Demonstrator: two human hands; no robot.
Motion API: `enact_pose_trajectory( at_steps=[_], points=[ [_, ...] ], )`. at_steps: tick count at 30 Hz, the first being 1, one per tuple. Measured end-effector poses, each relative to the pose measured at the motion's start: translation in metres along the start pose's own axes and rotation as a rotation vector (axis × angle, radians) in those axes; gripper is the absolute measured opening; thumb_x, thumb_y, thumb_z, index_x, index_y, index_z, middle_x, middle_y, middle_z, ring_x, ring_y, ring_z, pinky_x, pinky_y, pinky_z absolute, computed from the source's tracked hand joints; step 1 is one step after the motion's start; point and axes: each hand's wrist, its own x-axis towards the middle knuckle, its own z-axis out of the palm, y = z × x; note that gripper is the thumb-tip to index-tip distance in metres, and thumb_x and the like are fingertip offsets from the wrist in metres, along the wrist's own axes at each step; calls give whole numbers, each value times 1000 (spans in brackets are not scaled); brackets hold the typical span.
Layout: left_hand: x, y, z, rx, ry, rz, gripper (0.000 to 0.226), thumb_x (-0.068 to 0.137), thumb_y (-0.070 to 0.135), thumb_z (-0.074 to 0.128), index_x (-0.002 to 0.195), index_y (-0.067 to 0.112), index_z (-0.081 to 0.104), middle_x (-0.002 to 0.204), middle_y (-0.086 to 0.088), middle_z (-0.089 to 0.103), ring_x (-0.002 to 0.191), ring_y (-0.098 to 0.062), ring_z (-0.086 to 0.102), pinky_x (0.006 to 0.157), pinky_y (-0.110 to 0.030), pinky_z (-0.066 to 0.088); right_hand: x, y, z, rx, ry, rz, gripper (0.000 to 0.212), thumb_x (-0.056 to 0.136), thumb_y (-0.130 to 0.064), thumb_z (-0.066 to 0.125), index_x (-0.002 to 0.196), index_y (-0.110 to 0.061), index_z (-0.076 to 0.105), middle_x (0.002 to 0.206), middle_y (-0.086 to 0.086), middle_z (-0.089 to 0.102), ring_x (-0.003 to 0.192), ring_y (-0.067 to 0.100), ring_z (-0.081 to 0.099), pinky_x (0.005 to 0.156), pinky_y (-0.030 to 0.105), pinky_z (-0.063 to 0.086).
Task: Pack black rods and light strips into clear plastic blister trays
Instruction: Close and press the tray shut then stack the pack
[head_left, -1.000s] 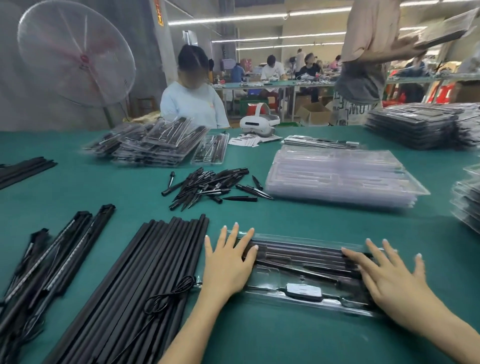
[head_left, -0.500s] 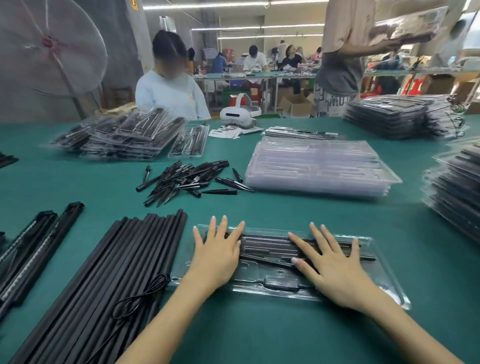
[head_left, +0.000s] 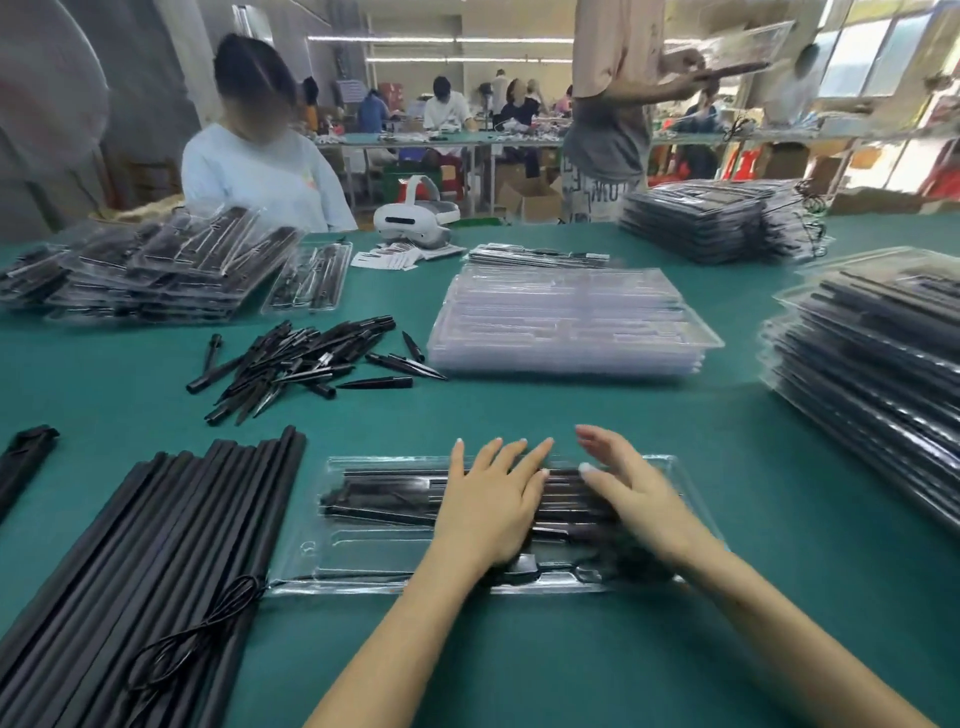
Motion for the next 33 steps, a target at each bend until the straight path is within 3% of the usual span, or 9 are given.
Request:
enact_pose_trajectory(
  at_steps=[2,4,7,11,14,18,22,25,33],
  points=[
    [0,1,0,-2,19,-1,47,103,43,14,149,44,11,153,12,27,143,-13,17,117,-48,-4,-10,3,-29,44,171,3,25,95,-7,54,107,-27,63,115,-9,65,102,-9,57,92,6,40],
    [-2,1,0,-2,22,6,47,103,42,14,150,42,12,152,12,28,141,-13,19,117,-47,-3,-23,20,-59,-144,301,22,18,90,-10,63,96,-26,68,98,-9,70,90,-2,61,74,-1,39],
    [-2,3,-2,2,32,6,47,103,42,14,150,41,13,152,11,29,140,-13,21,117,-48,-2,-44,41,-88,-261,270,187,7,81,-24,75,85,-26,70,81,-10,71,84,13,64,65,1,39],
    [-3,4,-2,-1,35,6,47,103,41,15,150,41,13,151,11,29,140,-12,21,116,-48,-2,-52,51,-93,-317,193,335,30,59,-49,82,70,-24,68,62,-8,63,62,13,54,62,20,42],
    [-3,2,-3,5,27,2,47,103,41,14,150,40,13,152,10,29,140,-13,21,116,-48,-2,-44,49,-95,-392,110,390,60,37,-76,67,77,-31,65,84,-8,62,85,15,54,83,36,44],
    [-3,2,-1,12,16,-1,47,103,41,13,150,41,12,153,10,27,141,-13,20,117,-48,-1,-39,37,-99,-485,-38,495,104,15,-91,59,107,-46,46,125,-5,36,127,23,30,109,43,24],
    [-2,4,-1,5,25,2,47,103,41,13,150,41,13,152,11,28,140,-12,21,117,-47,-1,-33,28,-95,-430,-125,545,128,25,-76,71,140,-41,26,153,4,13,142,27,7,115,40,13],
    [-2,3,-1,-8,36,3,47,103,42,13,149,41,14,152,12,29,140,-12,21,117,-48,0,-23,27,-97,-485,-175,632,131,37,-70,82,147,-39,17,158,8,0,145,27,-3,118,42,9],
    [-2,4,-1,-22,25,-7,47,103,41,13,149,42,13,152,13,28,140,-12,20,117,-47,-3,0,28,-99,-670,-325,828,134,61,-69,73,149,-28,-20,154,18,-28,144,31,-22,118,45,1]
  ],
)
